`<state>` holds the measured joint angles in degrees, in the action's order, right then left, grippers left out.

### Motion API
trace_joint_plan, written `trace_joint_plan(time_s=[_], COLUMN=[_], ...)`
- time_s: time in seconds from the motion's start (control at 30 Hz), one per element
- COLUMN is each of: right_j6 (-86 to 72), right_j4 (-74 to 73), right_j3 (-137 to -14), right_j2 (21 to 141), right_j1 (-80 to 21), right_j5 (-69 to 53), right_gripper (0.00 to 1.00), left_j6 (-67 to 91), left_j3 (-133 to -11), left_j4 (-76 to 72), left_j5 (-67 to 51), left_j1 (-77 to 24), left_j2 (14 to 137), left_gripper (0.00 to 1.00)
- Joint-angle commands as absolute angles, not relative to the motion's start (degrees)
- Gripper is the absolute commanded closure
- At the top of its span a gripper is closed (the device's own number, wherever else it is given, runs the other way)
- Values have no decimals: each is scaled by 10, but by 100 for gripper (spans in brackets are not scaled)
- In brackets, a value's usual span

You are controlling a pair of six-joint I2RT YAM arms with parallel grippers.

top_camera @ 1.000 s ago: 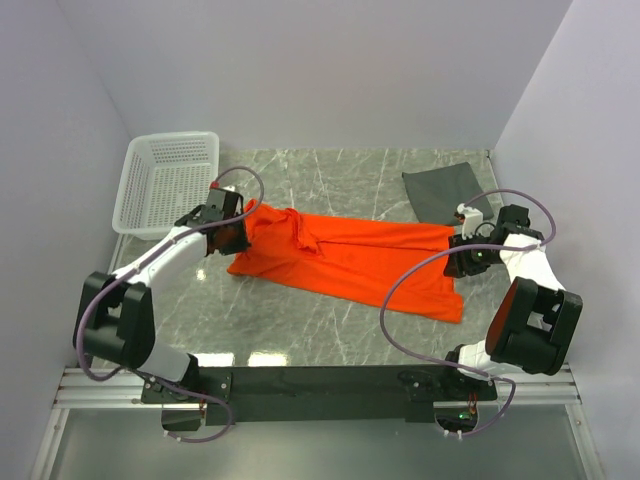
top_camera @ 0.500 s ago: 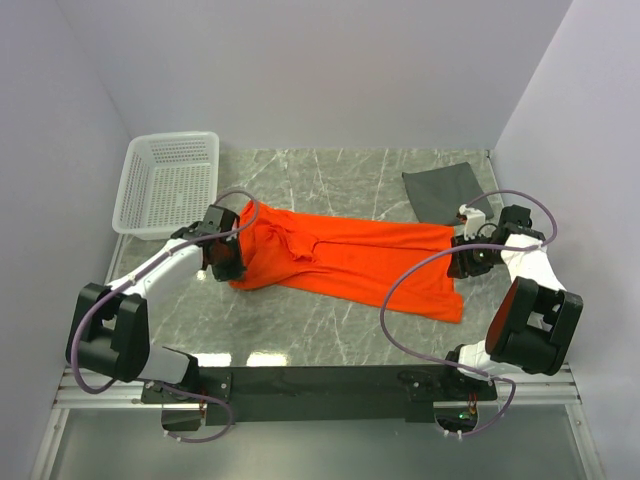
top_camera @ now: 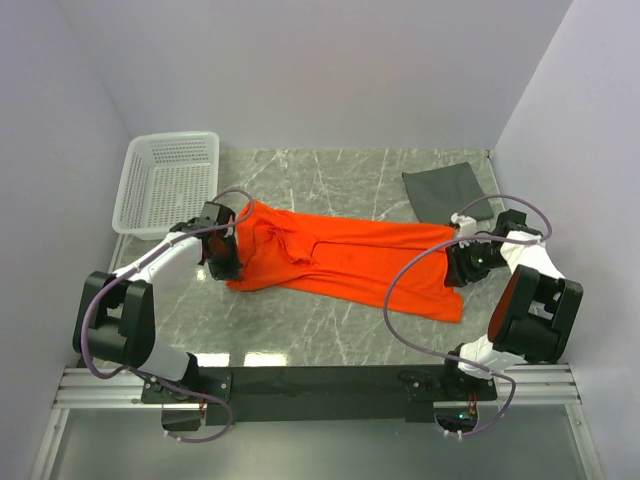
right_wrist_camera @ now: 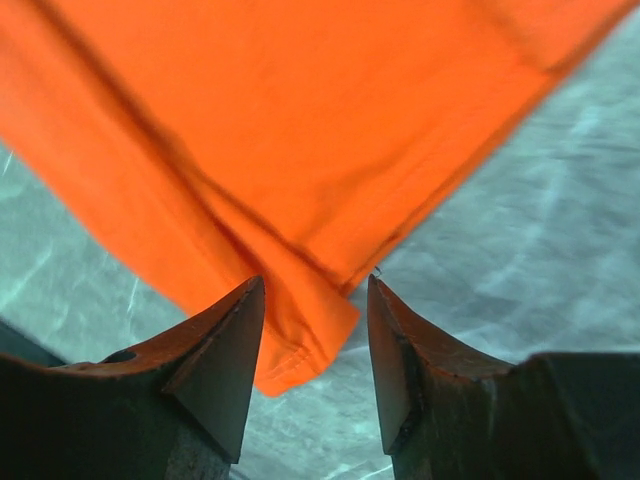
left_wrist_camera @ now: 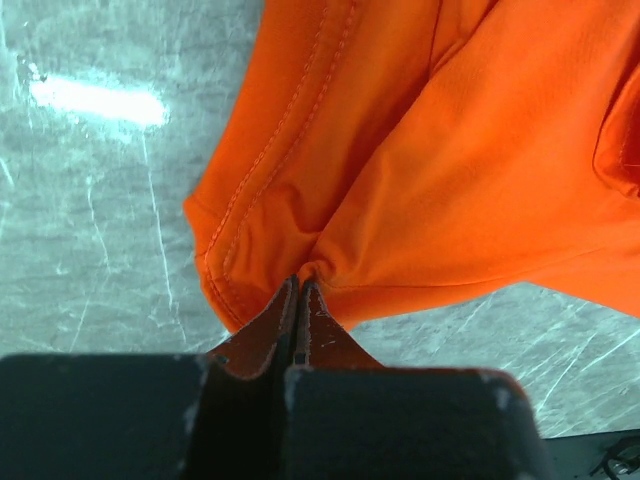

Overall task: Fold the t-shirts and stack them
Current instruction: Fold the tshirt

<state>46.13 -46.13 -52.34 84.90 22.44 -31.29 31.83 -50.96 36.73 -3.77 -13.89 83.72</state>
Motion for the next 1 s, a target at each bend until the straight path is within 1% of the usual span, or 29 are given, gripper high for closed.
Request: trace_joint_plan(time_s=[0.0,0.3,0.67,0.87,0.97], right_j6=[555,708,687,675,666], right_j4=[-526,-601,-550,-534,-525], right_j3=[-549,-537,-516,-510,-506], right_j2=[867,865,893,904,900], right_j1=[223,214,158,154,153], right_j5=[-340,-341,-293,-272,-264], right_gripper=[46,45,45,48,54], left_j6=[298,289,282,280,281], left_j3=[-541,-541,-541,-541,-545], left_j4=[349,334,325,321,321], left_j5=[-51,-67,-78,-82,-80], left_j1=[-134,-127,-123,-118,-115], left_j2=[840,841,841,841,839], left_gripper=[99,99,99,99,99])
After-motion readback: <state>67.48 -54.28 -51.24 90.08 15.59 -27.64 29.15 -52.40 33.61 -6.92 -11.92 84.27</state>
